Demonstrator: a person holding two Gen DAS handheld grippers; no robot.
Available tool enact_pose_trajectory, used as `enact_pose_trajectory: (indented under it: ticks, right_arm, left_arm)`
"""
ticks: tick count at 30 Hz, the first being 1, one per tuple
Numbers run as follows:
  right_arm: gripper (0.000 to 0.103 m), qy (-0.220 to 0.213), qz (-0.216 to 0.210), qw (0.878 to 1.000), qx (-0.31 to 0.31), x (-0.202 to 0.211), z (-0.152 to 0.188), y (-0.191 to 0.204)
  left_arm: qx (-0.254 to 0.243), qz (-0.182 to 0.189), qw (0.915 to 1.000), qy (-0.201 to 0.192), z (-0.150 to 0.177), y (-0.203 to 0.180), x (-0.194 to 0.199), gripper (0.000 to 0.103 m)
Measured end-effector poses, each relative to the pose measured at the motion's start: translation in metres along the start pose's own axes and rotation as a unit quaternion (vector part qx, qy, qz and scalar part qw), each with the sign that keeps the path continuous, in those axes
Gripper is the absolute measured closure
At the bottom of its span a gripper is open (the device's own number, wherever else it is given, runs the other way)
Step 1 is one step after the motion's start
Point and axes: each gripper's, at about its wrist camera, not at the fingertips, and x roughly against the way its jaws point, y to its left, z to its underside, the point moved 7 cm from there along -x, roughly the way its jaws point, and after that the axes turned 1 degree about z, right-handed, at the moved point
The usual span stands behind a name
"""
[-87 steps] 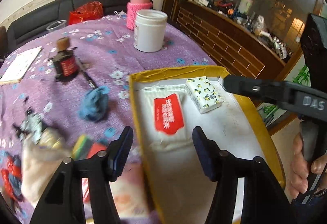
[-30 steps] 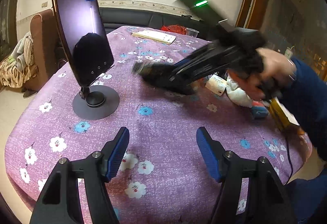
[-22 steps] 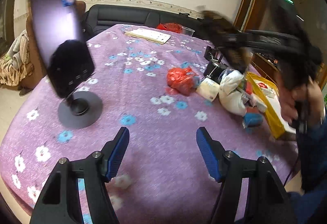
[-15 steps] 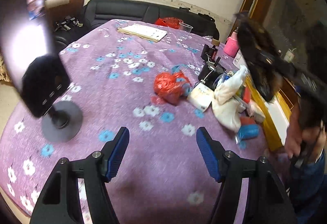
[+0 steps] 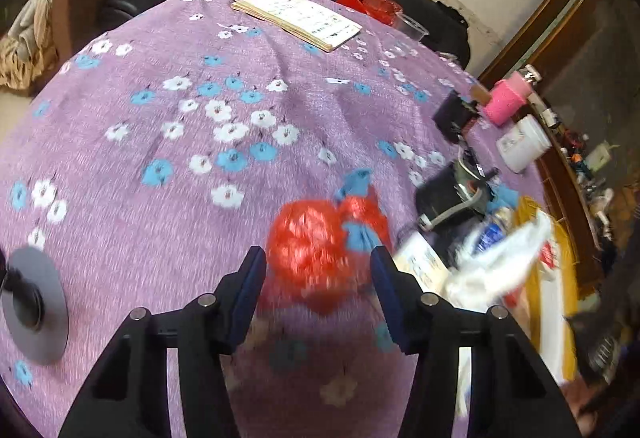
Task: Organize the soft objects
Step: 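Grasp the red plastic bag with the left gripper, then carry the red bag with the left gripper while the right carries the black bag into the tray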
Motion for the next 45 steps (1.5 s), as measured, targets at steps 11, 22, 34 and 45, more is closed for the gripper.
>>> enact_pose_trajectory:
  ticks: [11,22,34,45]
  right_arm:
    - [0.059,0.009,-0.012,1.000,0.007,-0.005,0.007,0.005]
    - [0.059,0.081,0.031,0.994,0.067,-0.043,0.050,0.028]
    - [0.059,0.070,0.045,0.994,0.070,-0.041,0.049,0.028]
    - [0.059,0.064,0.046,0.995,0.067,-0.039,0.049,0.030]
  left_arm:
    - [-0.012,-0.016,0.9997,-0.015,0.015,0.004,-0.007,0.063]
    - [-0.103,-0.081,0.9793,-0.154,0.053,-0.017,0.067,0.063]
    - [-0.165,-0.140,0.9546,-0.205,0.061,-0.045,0.073,0.063]
    - [-0.170,-0.144,0.9515,-0.212,0.061,-0.047,0.075,0.063]
